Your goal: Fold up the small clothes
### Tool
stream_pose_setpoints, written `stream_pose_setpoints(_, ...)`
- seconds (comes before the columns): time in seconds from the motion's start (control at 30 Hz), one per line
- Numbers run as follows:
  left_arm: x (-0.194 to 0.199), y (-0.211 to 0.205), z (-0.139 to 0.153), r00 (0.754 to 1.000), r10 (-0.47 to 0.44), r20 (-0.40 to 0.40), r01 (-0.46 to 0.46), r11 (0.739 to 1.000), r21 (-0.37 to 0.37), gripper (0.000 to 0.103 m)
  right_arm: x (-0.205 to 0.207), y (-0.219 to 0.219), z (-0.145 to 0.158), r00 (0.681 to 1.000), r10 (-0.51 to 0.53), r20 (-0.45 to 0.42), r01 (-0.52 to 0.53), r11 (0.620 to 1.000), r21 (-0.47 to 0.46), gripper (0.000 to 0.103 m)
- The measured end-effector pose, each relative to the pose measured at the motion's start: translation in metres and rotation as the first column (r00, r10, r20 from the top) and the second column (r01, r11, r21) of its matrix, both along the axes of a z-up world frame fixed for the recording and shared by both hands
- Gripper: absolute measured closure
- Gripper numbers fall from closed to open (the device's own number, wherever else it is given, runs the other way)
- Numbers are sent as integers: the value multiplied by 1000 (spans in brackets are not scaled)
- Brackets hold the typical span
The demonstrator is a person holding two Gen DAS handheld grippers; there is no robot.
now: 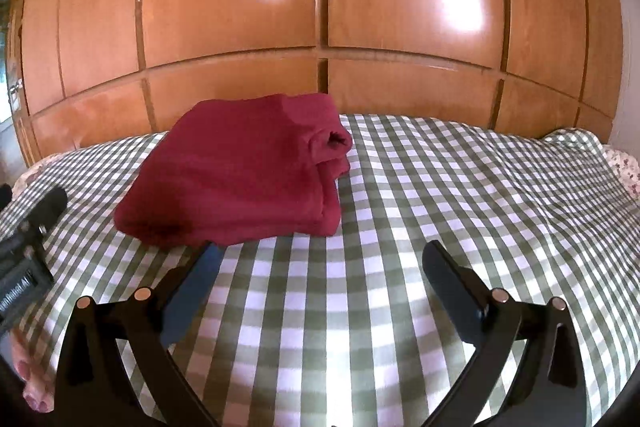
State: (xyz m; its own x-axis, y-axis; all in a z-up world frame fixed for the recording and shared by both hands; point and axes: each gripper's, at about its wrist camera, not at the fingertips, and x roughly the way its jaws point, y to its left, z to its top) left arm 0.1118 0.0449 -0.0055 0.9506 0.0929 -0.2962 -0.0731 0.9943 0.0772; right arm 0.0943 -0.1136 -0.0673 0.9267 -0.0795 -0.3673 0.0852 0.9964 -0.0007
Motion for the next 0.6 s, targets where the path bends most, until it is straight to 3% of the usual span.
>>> stream_pose_setpoints(0.27, -16, -1, -4, 1000, -22, 13, 22, 1000, 16, 4, -14, 1, -3, 1000, -17, 24, 17, 1000, 2, 2)
stream_pose_setpoints(0.6, -11, 1, -9, 999, -44, -27, 44, 999, -4, 4, -23, 3, -3, 998, -34, 58, 34, 999, -5, 2)
